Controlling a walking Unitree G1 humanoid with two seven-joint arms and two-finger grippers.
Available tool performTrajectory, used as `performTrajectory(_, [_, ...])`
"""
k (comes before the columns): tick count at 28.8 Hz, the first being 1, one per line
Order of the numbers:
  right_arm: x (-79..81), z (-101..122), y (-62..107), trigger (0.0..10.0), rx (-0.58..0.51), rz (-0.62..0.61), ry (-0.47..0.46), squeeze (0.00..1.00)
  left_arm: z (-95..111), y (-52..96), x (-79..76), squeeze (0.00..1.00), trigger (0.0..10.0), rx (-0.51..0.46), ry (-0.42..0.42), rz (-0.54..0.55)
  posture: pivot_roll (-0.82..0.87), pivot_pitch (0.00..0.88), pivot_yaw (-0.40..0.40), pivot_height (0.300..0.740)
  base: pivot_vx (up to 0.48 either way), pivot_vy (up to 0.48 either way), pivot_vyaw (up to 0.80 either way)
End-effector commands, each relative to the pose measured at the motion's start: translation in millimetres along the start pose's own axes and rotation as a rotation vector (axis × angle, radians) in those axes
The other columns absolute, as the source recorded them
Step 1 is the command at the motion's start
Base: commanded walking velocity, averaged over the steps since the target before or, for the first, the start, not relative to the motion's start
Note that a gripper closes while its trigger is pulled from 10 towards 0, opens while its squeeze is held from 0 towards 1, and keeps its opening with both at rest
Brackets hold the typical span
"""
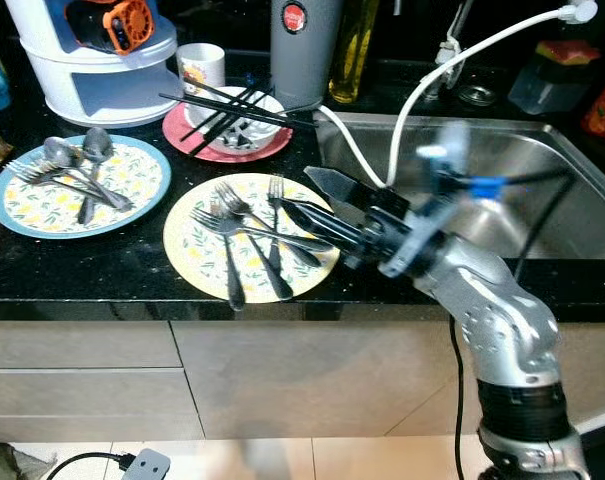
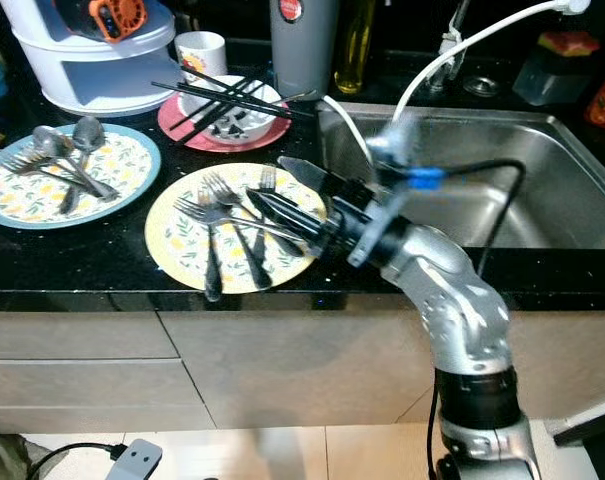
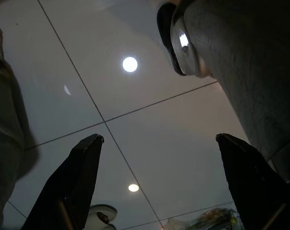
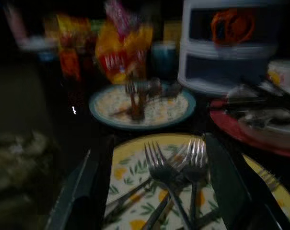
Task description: Kitchen organization
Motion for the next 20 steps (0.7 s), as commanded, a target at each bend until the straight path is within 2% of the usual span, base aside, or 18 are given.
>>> performTrajectory(1, [4.3,-12,-3.7,10.0,0.091,0.019,0.033,0.0,-5,-1.9,-8.8,0.0,10.0,0.017,0.001,-0.024,0.04,0.052,-0.093,0.74,0.0,0.0,0.0])
performTrajectory(5, [14.3,-15,-5.1,10.0,0.154,0.088,0.064,0.0,-5,-2.1,-9.3,0.0,10.0,0.017,-0.002,-0.023,0.04,0.047,-0.097,0.74,0.0,0.0,0.0])
performTrajectory(7, [13.0,-24,-2.4,10.0,0.265,0.096,0.092,0.0,-5,-2.3,-10.0,0.0,10.0,0.017,-0.005,-0.022,0.04,0.049,-0.099,0.74,0.0,0.0,0.0])
performTrajectory(8, [5.3,-29,-1.0,10.0,0.318,0.059,0.105,0.0,-5,-2.4,-10.3,0.0,10.0,0.016,-0.004,-0.022,0.04,0.05,-0.101,0.74,0.0,0.0,0.0])
performTrajectory(9, [-6.6,-31,-0.7,10.0,0.346,-0.007,0.077,0.0,-5,-2.6,-10.8,0.0,10.0,0.015,-0.002,-0.023,0.04,0.053,-0.103,0.74,0.0,0.0,0.0])
performTrajectory(10, [-11.6,-28,-1.7,10.0,0.339,-0.045,0.022,0.0,-5,-2.6,-11.1,0.0,10.0,0.016,-0.002,-0.024,0.04,0.053,-0.103,0.74,0.0,0.0,0.0])
performTrajectory(20, [-13.9,-43,5.2,10.0,0.464,-0.075,-0.009,0.0,-7,-2.6,-11.6,0.0,10.0,0.023,0.002,-0.029,0.04,0.071,-0.106,0.74,0.0,0.0,0.0])
Point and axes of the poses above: a point about 5 cm out from each wrist's last joint towards the gripper, its own y axis pointing back from the gripper into the wrist, its own z axis along the axis of the wrist's last joint, x = y × z, the point moved 6 cm from there along -y, pointing out of the wrist towards the gripper, and after that the axes turned 9 degrees about y, right-handed, at the moved point
